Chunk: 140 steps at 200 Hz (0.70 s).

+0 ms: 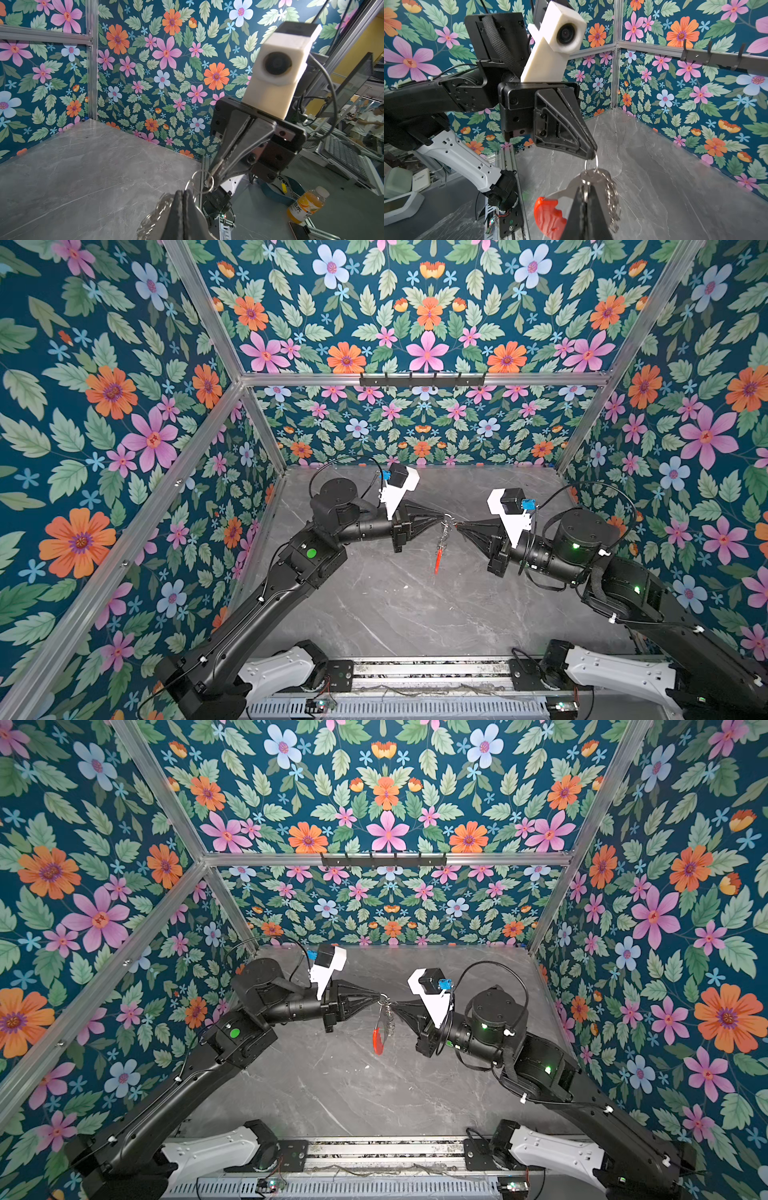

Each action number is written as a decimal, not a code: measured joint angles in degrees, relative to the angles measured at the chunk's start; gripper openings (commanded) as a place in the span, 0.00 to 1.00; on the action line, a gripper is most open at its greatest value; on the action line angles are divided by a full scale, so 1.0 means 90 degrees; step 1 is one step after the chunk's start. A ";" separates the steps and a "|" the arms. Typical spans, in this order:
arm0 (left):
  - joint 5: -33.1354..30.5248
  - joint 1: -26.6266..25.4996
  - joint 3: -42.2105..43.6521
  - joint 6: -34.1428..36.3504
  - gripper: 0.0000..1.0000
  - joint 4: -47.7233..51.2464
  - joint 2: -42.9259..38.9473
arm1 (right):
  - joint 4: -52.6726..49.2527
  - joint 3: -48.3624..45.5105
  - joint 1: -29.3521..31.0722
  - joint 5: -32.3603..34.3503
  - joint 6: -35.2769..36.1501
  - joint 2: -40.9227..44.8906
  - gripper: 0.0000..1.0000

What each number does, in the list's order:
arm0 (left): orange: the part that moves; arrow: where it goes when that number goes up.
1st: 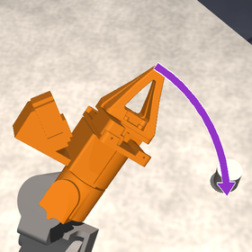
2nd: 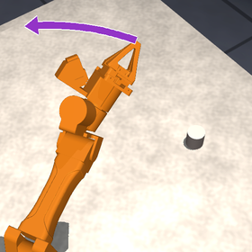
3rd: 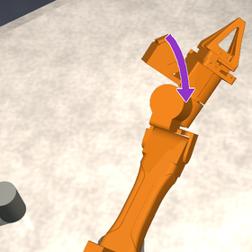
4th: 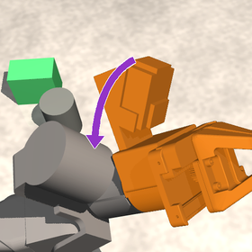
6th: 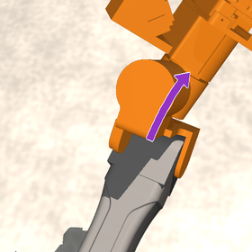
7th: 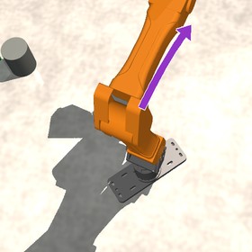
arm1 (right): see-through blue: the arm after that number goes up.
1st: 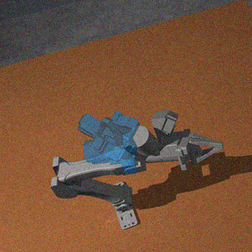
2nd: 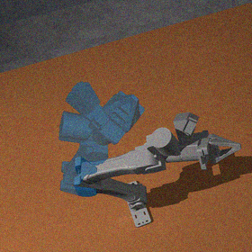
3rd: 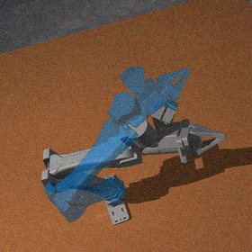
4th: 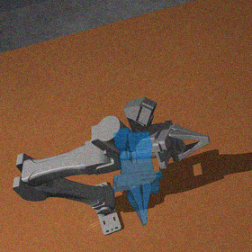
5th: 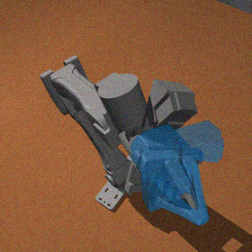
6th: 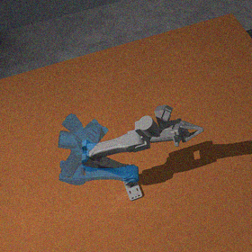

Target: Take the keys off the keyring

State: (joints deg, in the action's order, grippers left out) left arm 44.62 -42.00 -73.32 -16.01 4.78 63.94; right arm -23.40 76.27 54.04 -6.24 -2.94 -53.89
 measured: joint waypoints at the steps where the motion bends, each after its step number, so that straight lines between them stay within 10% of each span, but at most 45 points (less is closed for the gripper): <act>1: -0.0005 -0.0005 -0.0005 0.0002 0.00 0.0005 0.0002 | -0.0007 0.0010 0.0000 0.0010 -0.0015 -0.0005 0.00; 140: -0.0675 -0.0296 -0.0527 0.0520 0.00 0.0823 0.0321 | -0.0911 0.0835 0.0019 0.0355 -0.0724 -0.0401 0.00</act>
State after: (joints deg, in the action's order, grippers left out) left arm 38.54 -44.66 -78.06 -11.33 12.19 66.83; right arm -31.59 83.79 54.22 -3.05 -9.45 -57.49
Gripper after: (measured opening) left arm 0.051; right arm 0.052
